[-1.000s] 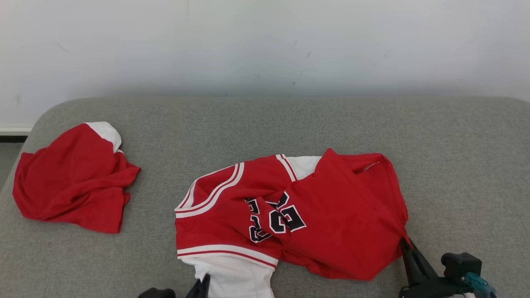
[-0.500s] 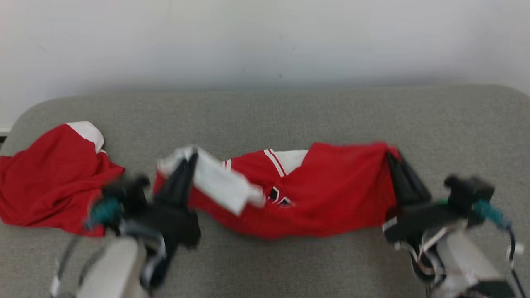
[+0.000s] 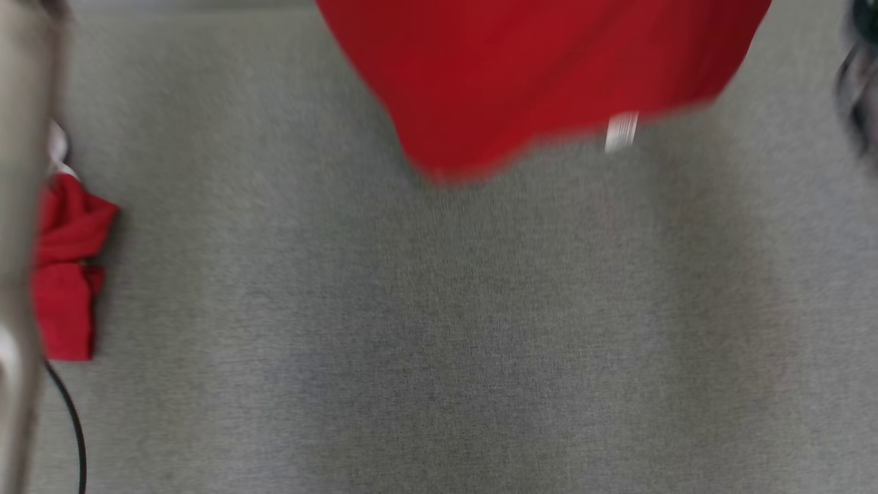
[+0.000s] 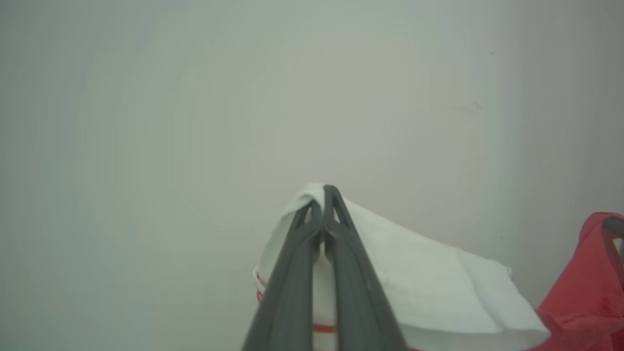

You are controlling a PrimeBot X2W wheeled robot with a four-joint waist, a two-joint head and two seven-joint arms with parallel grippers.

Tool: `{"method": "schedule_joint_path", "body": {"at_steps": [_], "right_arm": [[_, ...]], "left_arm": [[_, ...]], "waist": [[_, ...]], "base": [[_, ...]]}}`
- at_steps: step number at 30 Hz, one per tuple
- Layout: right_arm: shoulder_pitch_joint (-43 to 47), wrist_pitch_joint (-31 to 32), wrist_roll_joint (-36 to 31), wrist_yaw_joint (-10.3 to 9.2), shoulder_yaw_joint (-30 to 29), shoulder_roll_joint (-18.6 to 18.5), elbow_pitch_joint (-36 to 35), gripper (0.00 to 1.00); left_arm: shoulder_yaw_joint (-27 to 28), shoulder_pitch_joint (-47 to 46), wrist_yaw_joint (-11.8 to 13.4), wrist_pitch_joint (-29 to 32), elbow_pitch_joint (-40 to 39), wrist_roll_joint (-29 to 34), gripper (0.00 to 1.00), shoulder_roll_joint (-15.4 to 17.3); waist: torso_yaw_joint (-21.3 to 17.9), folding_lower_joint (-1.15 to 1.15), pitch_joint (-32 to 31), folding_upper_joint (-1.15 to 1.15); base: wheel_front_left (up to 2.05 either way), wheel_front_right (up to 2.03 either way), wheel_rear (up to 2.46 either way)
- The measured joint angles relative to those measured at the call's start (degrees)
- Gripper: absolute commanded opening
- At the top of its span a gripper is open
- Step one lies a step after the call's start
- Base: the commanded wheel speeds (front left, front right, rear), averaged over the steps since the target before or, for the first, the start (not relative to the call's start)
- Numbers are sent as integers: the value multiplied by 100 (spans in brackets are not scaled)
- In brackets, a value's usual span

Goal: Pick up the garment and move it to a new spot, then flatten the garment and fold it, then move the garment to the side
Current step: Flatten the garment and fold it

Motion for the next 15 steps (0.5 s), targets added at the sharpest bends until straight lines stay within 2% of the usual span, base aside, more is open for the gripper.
{"method": "schedule_joint_path", "body": {"at_steps": [7, 15], "right_arm": [[-2044, 148, 126, 0, -142, -37, 979, 0], [-3262, 142, -5, 0, -59, -19, 2084, 0]], "left_arm": [[-110, -2152, 1, -204, 1147, 243, 0, -119], [-94, -3262, 51, -355, 2314, 269, 0, -237]], "waist": [[-93, 0, 765, 0], [-195, -1, 1183, 0]], "base": [[0, 0, 0], [0, 0, 0]]}}
